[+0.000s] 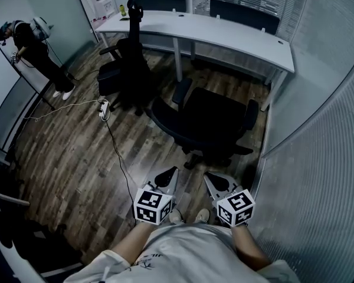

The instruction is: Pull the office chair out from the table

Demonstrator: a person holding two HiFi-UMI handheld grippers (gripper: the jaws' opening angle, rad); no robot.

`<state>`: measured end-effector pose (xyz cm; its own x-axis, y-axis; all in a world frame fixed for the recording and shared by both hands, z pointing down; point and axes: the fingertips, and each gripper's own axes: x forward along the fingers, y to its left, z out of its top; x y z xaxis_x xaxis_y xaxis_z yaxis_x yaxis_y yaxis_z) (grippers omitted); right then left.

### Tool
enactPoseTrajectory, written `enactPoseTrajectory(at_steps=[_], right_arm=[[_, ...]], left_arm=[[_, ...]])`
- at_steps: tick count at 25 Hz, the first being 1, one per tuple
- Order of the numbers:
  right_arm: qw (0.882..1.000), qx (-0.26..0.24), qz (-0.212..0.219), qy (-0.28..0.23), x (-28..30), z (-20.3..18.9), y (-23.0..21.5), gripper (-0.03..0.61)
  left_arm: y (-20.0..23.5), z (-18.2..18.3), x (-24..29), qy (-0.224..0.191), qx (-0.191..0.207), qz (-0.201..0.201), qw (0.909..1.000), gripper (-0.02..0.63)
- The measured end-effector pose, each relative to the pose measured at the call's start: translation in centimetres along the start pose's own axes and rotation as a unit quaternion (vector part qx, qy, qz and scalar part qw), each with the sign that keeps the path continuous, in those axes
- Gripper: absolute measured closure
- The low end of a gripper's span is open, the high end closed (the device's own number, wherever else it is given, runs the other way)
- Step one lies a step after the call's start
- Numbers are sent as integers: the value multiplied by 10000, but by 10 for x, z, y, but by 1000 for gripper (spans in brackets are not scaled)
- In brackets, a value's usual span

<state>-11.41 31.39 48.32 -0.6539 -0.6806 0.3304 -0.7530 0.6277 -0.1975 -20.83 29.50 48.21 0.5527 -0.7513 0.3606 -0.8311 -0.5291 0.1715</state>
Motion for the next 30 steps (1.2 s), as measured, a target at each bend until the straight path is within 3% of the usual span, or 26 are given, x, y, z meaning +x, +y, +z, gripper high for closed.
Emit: enactPoseTrajectory(at_steps=[10, 30], right_arm=[[9996, -281, 35, 61, 6, 5, 6, 571], [9996, -266, 91, 28, -3, 1, 8, 571]], left_arm=[[2, 2, -2, -32, -4, -59, 10000, 603], [-11, -5, 0, 5, -15, -113, 9999, 603]])
